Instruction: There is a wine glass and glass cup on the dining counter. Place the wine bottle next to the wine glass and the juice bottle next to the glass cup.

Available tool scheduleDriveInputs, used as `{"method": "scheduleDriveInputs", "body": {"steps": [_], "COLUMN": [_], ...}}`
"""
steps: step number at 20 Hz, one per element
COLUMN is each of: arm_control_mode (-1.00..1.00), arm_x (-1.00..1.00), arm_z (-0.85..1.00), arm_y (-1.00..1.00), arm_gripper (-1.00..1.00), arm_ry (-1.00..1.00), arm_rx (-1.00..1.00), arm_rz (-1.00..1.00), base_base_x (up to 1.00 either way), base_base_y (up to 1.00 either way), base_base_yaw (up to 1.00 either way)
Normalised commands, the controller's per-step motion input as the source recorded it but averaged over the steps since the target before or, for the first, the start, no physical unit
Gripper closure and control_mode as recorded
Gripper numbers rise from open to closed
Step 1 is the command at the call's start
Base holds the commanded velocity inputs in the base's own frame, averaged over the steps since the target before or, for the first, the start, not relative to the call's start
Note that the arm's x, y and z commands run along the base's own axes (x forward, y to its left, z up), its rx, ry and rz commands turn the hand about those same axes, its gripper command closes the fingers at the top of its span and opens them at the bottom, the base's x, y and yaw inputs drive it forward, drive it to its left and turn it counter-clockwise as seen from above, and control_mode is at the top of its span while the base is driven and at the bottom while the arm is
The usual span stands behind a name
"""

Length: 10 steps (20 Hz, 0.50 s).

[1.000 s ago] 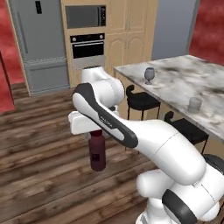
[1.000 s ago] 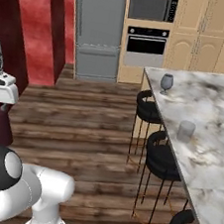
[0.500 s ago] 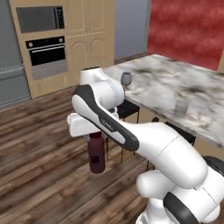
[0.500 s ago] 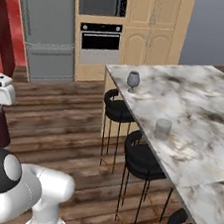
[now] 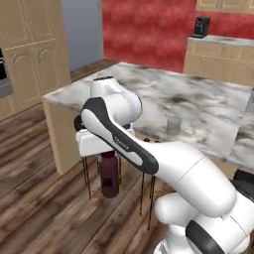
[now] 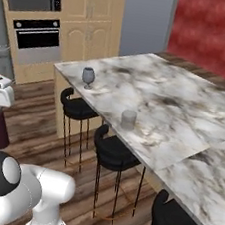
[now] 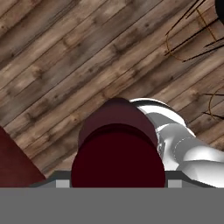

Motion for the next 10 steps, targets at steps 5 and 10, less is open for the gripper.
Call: {"method": "scheduleDriveInputs", "body": {"steps": [5, 10], "arm_control_mode": [1.0, 1.0], "arm_x": [0.0, 0.0], "arm_z": [0.0, 0.0], "arm_y": [0.0, 0.0], "arm_gripper": [1.0, 1.0], "arm_ry": [0.0, 0.0], "arm_rx": [0.0, 0.0], "arm_rz": [0.0, 0.0], "base_base_x": [0.52, 0.53], "base_base_y": [0.02, 0.02], "base_base_yaw": [-0.51, -0.49]}}
